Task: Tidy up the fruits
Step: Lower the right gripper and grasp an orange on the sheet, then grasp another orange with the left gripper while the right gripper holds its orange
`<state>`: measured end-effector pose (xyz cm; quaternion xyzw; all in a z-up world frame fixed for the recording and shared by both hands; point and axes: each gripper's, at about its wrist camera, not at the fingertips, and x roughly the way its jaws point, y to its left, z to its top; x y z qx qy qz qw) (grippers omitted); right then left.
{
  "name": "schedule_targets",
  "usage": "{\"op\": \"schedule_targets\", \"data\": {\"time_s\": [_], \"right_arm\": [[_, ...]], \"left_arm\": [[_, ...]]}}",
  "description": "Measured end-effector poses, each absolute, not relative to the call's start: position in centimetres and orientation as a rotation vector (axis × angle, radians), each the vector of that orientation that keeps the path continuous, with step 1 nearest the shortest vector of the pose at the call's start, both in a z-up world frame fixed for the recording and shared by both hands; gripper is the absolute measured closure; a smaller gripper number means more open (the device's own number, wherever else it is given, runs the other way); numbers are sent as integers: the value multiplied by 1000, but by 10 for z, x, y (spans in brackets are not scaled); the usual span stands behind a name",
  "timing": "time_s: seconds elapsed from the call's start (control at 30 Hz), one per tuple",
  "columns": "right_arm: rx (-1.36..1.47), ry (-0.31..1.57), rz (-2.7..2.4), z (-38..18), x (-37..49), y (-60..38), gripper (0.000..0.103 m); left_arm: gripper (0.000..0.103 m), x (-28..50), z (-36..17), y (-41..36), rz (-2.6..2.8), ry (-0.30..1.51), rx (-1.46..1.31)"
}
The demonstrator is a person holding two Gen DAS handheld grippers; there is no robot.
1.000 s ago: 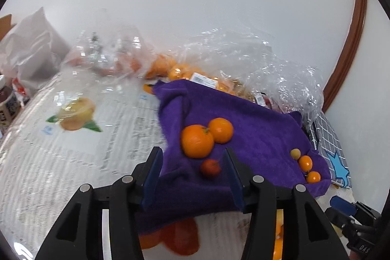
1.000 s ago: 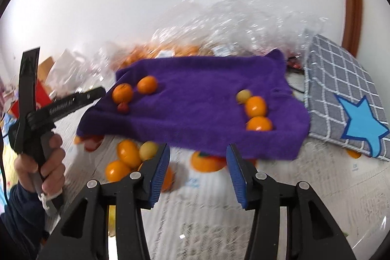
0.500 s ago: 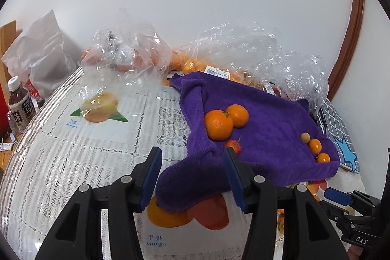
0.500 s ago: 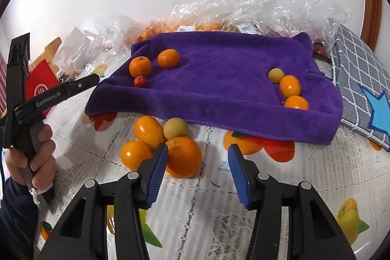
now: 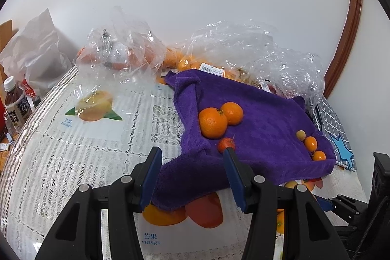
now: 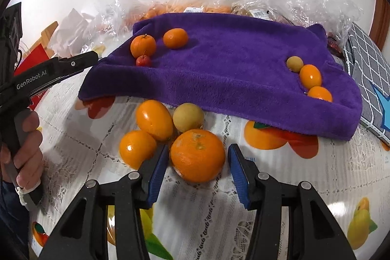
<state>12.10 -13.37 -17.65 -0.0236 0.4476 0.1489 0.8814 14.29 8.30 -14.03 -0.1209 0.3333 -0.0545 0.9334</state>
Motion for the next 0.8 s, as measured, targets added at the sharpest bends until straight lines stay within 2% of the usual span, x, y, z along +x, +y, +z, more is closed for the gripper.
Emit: {"op": "schedule_targets", "data": {"time_s": [0.1,0.13,0.8], "right_arm": [[-47,928,283,-177,125,-132,56],[-48,924,279,-177,125,-131,61],[55,825,111,-164,88,-206,62]], "left_arm": [[53,142,-139,82,-121,680,-248],[53,142,-139,82,-122,681,-246],[53,135,-141,52,-242,701,-180]]}}
